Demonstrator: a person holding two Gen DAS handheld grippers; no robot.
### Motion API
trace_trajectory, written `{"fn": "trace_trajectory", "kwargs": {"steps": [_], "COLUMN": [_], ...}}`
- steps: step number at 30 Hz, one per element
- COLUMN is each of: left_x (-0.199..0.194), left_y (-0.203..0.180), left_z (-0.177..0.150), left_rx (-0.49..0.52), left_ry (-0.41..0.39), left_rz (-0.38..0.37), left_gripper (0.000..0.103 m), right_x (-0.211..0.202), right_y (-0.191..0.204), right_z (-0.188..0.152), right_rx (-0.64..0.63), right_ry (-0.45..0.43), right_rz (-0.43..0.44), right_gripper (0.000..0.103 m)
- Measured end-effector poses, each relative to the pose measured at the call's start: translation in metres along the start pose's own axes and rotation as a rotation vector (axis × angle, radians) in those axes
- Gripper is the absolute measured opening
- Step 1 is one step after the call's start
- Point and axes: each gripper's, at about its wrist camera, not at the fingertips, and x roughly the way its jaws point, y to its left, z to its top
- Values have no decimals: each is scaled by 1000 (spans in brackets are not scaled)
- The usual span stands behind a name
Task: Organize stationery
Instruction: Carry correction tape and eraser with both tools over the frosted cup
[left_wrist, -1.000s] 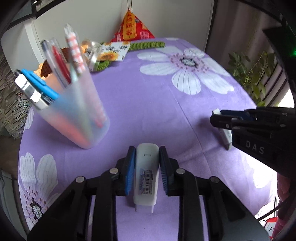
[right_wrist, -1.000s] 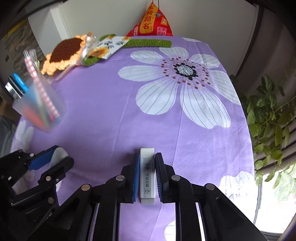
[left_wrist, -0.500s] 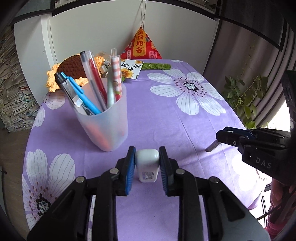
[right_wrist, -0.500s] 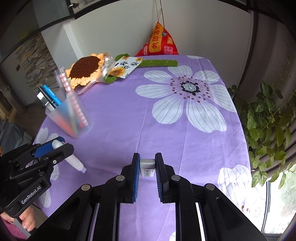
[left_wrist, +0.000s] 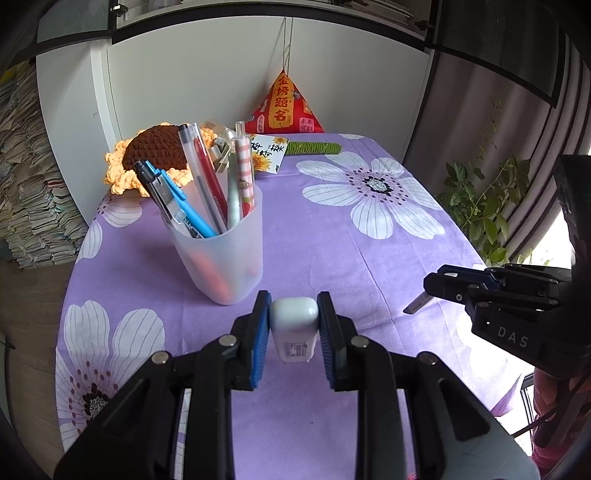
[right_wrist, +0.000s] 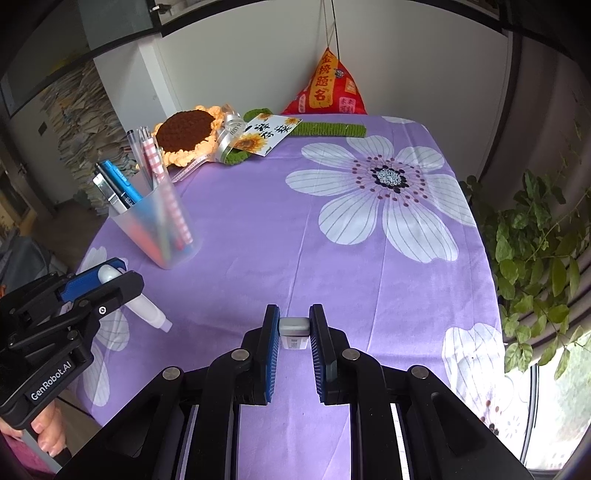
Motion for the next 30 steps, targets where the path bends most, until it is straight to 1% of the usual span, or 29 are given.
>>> {"fn": "trace_trajectory", "kwargs": {"steps": [5,9,14,18,24,30], "left_x": [-7,-16,-38,-43,-26,-19], "left_y": [7,15,25,33,48,53], "left_z": [2,10,36,60,81,84], "left_rx": [-15,-17,-17,-13,-45,-60], "left_ry": [-17,-40,-114,-147,-118,-102], "left_rz": [3,9,11,13,27,39], "left_gripper": [23,23,23,23,23,23], "right_x": [-3,-5,-5,-5,-7,-11], "right_y": [4,12,18,20,17,9], "right_z": [-1,0,0,1,0,2], "right_rx": [-10,-28,-37,-40,-31,-15], "right_ry": [-9,-14,-11,-13,-14,-25], "right_rz": [-1,5,10,13,6,-5], "right_gripper": [18,18,18,17,17,17]}}
